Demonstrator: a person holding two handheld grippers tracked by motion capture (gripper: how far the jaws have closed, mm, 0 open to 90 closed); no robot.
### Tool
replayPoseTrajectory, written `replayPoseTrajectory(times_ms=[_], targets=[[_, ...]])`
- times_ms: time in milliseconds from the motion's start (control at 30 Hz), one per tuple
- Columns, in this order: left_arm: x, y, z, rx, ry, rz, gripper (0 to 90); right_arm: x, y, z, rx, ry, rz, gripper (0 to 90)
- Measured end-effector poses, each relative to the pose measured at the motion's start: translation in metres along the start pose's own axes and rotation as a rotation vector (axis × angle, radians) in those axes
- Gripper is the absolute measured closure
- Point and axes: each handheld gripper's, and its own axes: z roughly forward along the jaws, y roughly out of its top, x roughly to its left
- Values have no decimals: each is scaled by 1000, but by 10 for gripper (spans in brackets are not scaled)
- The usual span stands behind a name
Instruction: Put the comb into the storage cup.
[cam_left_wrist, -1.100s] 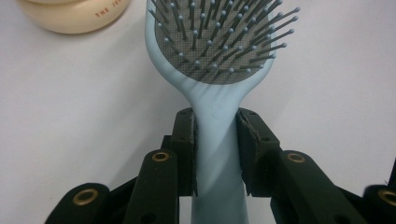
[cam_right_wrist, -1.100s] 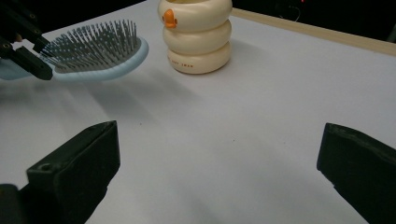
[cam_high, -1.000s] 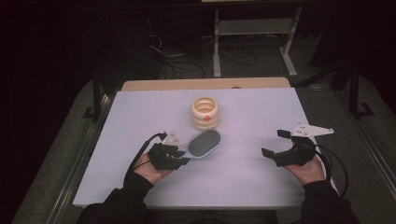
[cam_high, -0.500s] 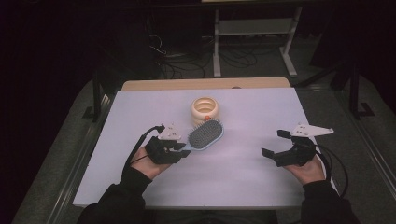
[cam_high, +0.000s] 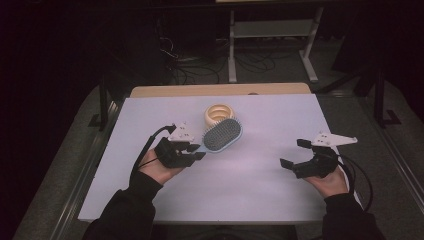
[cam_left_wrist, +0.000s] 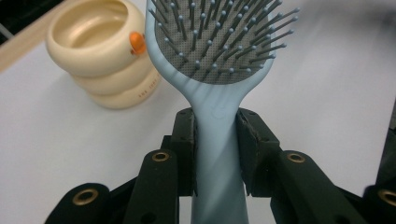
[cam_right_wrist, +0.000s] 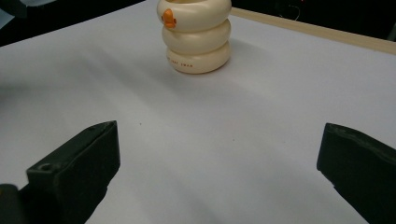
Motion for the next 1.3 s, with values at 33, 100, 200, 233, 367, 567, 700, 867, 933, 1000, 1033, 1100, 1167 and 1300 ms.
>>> replayPoseTrajectory(times_ms=[33,100,200,233,367,567,700,867,933,1000,1033,1100,1167,1300], targets=[[0,1,-1,-4,1,-1,702,0,0,0,1,0,-1,0],[1,4,-3,-9,8,4,702,0,1,0,-2,-1,-1,0],[4,9,-7,-20,11,4,702,0,2,-1,-6,-1,-1,0],[5,11,-8,-26,12,6,702,0,3,-2,-8,1,0,0],[8,15,-11,-49,25,3,702,1,8,-2,-6,18,5,0],[12,21,-16,-90,37,2,702,5,25,1,19,46,-11,0],[13,26,-18,-94,54,14,702,9,38,1,16,69,-24,0],[15,31,-21,-120,63,15,702,15,56,4,30,98,-50,0],[15,33,-21,-125,66,13,702,18,62,6,33,107,-62,0],[16,35,-21,-132,74,18,702,20,69,7,36,115,-68,0],[16,36,-21,-141,76,14,702,21,72,8,37,117,-70,0],[17,38,-22,-151,82,17,702,22,78,10,36,125,-72,0],[17,39,-22,-169,82,15,702,24,84,11,36,130,-77,0],[16,42,-22,-175,92,18,702,28,98,15,37,137,-78,0]])
